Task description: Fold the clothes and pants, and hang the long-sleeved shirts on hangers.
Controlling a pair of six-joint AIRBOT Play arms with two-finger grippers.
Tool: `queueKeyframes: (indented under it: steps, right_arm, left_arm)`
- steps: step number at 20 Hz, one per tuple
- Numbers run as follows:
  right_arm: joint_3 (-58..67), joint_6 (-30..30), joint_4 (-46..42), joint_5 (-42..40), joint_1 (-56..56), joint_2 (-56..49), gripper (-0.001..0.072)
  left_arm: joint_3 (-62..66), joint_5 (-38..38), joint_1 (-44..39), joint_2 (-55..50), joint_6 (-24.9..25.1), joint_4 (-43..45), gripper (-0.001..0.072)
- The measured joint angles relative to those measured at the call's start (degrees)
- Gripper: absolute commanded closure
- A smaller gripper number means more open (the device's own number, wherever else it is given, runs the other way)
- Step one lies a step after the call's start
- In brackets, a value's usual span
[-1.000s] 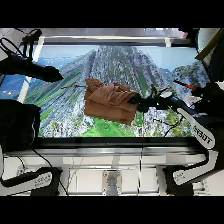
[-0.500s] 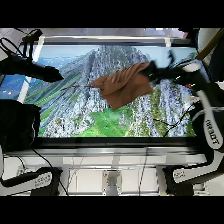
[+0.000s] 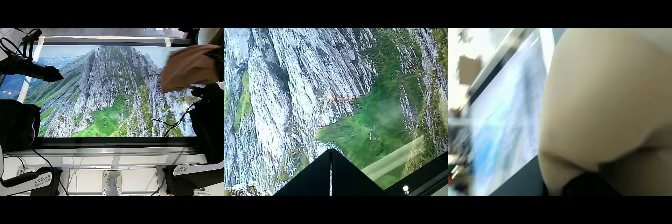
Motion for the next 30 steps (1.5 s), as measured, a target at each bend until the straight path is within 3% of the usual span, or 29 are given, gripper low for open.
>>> queueKeyframes:
  steps: [6, 10, 15, 16, 17, 18, 21, 23, 25, 27, 30]
  right_arm:
    - [4.22, -2.71, -5.81, 17.88, -24.06, 3.34, 0.0703]
    - [0.09, -4.74, -15.93, 21.46, -36.26, 7.91, 0.0703]
    - [-13.20, -5.25, -28.48, 22.93, -41.27, 11.26, 0.0697]
    - [-15.58, -5.18, -30.53, 22.93, -41.57, 11.58, 0.0583]
    - [-17.14, -5.03, -32.00, 23.06, -41.75, 11.85, 0.0352]
    - [-17.97, -4.98, -33.46, 23.47, -41.94, 12.02, 0.0219]
    - [-15.30, -4.81, -35.58, 23.50, -42.16, 12.33, 0.0225]
    - [-9.73, -3.74, -35.15, 23.04, -42.29, 12.48, 0.0288]
    - [-3.72, -2.58, -26.86, 20.74, -41.83, 12.52, 0.0464]
    - [0.46, -3.93, -12.11, 18.62, -38.45, 12.55, 0.0694]
    - [3.39, -8.37, 3.67, 17.51, -24.33, 13.00, 0.0700]
  left_arm:
    - [0.00, 1.86, 0.00, 0.02, -2.45, -0.02, 0.0681]
    - [0.00, 2.51, 0.00, 0.02, -4.17, -0.02, 0.0681]
    - [0.00, 2.71, 0.00, 0.07, -4.87, -0.02, 0.0680]
    - [0.00, 2.75, 0.00, 0.07, -4.98, -0.02, 0.0680]
    - [0.00, 2.75, 0.00, 0.07, -5.25, -0.02, 0.0681]
    - [0.00, 2.78, 0.00, 0.07, -5.31, -0.02, 0.0680]
    - [0.00, 2.78, 0.00, 0.07, -5.84, -0.02, 0.0680]
    - [0.00, 2.78, 0.00, 0.07, -6.10, -0.02, 0.0681]
    - [0.00, 2.80, 0.00, 0.07, -6.27, -0.02, 0.0681]
    - [0.00, 2.80, 0.00, 0.07, -6.34, -0.02, 0.0681]
    - [0.00, 2.80, 0.00, 0.11, -6.36, -0.02, 0.0681]
